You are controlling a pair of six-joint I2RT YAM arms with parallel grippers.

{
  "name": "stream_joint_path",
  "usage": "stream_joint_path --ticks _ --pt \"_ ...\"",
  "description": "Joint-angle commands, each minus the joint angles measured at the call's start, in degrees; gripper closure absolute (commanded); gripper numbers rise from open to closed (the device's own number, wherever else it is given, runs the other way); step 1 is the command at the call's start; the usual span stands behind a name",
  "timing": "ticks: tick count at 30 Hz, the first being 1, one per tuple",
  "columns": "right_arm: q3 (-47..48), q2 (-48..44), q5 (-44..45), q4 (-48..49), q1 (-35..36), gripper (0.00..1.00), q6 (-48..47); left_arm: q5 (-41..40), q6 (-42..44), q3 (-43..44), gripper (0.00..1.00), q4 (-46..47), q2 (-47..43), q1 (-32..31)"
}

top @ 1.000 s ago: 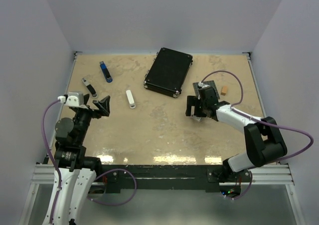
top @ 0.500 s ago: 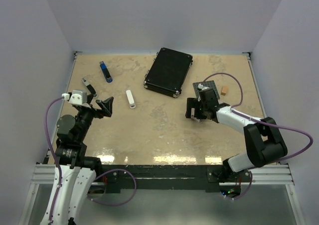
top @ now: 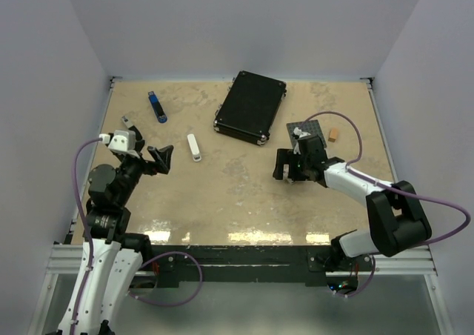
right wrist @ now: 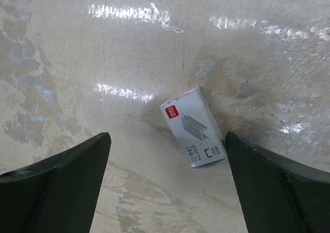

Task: Load the staples into the stapler

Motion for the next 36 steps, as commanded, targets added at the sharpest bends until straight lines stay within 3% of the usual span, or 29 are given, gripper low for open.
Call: stream_joint_path --ticks 1,36 --pt "-1.10 -1.67 -3.20 1.76 0.67 0.01 0.81 1.82 1.04 1.22 0.00 1.11 1.09 -0.48" --pt "-1.54 0.62 -5.31 9.06 11.57 0.01 8.63 2.70 0.95 1.92 0.00 0.41 3.64 -0.39"
